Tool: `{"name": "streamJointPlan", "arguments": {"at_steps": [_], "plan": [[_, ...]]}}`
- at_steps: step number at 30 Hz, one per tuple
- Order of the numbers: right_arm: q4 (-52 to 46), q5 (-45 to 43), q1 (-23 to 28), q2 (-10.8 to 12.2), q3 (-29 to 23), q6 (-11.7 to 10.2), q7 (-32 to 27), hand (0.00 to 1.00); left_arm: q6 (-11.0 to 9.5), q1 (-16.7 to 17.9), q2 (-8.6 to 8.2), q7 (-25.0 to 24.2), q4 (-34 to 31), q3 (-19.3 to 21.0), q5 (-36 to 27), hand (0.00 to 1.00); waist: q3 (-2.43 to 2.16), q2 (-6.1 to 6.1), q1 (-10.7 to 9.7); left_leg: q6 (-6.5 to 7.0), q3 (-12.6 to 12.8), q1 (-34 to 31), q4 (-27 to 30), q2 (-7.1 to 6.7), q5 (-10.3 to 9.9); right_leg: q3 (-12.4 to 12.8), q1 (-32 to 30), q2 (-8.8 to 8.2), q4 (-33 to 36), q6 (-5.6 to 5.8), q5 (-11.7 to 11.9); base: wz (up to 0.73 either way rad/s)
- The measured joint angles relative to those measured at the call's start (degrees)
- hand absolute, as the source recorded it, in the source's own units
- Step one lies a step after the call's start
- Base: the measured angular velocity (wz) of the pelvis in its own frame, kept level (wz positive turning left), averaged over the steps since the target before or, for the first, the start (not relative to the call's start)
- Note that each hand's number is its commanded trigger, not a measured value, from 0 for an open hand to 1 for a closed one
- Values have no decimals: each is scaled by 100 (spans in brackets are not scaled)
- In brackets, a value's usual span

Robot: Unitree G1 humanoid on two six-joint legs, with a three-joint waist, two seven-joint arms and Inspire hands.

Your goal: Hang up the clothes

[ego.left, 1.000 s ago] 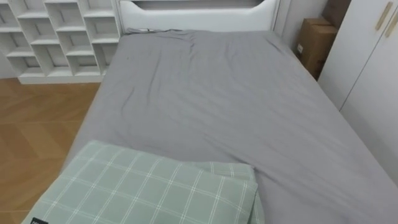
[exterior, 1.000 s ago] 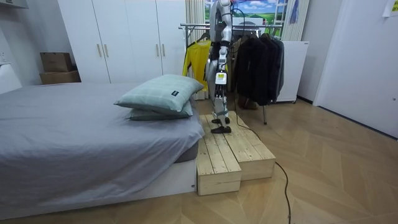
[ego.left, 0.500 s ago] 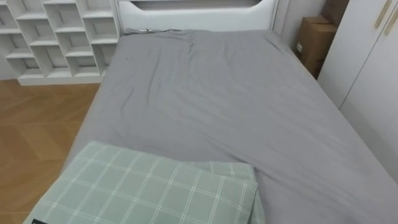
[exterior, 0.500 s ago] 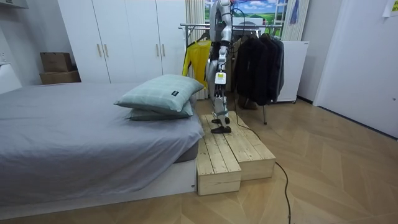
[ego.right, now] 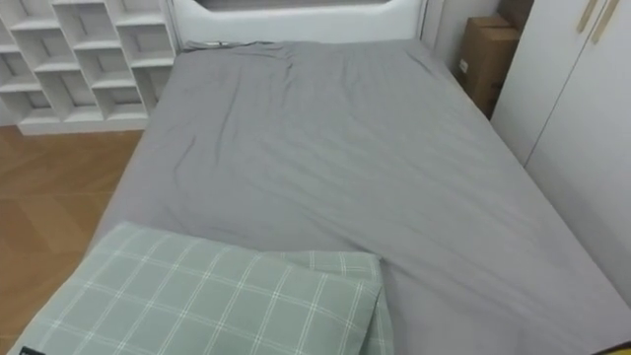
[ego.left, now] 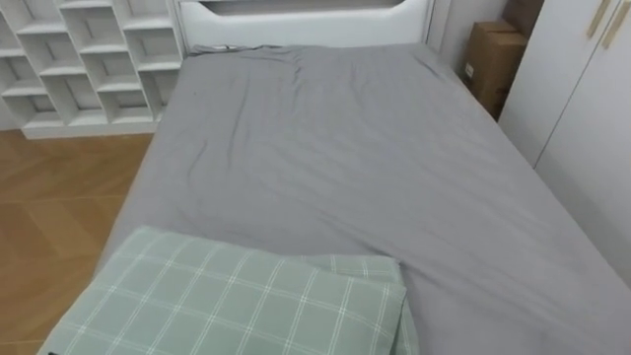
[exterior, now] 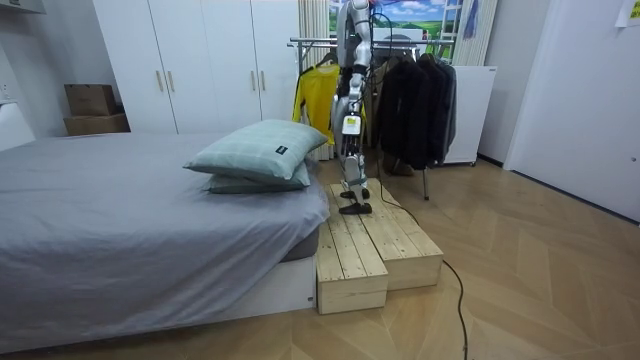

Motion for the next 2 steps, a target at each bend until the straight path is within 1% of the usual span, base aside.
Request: {"name": "streamJointPlan", "arguments": {"at_steps": [2], "plan": [[-2, 0, 0, 0, -1, 2, 21, 0, 1, -11, 0, 0, -1, 0, 0, 0, -2, -3, 1, 0, 0, 0, 0, 1, 0, 0, 0, 0, 0, 0, 0, 0]]}}
